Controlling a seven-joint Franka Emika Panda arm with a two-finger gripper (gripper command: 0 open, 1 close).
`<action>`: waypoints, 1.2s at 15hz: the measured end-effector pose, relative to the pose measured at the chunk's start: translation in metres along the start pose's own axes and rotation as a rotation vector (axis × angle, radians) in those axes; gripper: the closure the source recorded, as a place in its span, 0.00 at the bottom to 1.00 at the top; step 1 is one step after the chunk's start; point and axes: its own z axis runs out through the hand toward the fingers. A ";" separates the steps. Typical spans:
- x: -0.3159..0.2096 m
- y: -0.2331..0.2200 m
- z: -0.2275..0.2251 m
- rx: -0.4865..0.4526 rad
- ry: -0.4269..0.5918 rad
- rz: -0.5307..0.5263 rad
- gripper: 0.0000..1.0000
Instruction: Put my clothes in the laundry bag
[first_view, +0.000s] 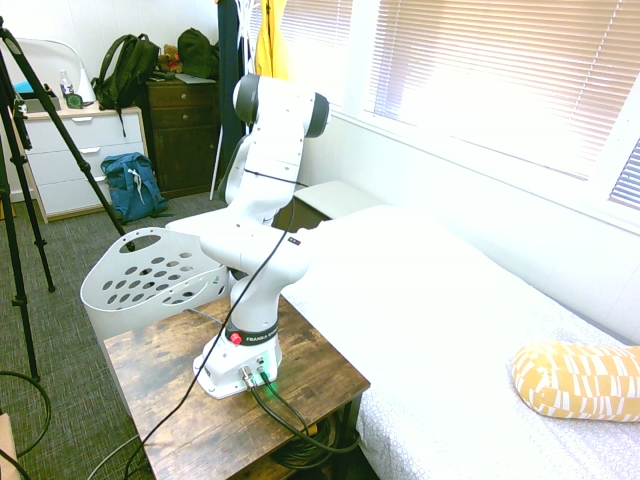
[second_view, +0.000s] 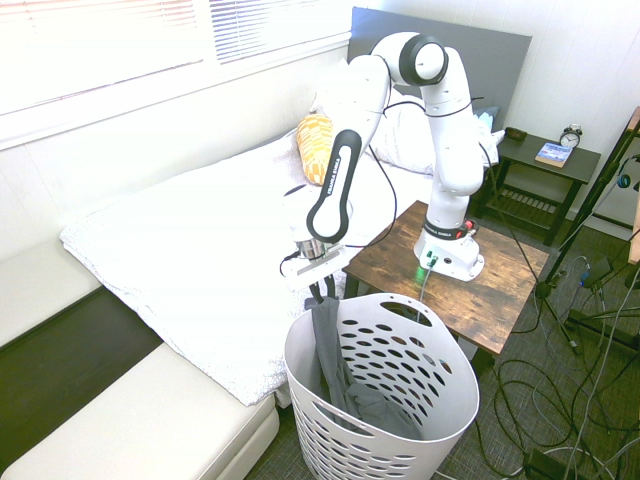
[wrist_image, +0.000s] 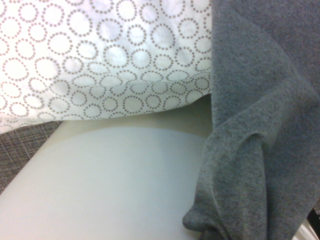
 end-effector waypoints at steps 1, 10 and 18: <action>-0.001 0.002 -0.002 0.005 0.000 0.000 1.00; -0.051 0.043 -0.095 0.127 0.104 -0.122 1.00; -0.236 0.249 -0.158 0.256 0.354 -0.435 1.00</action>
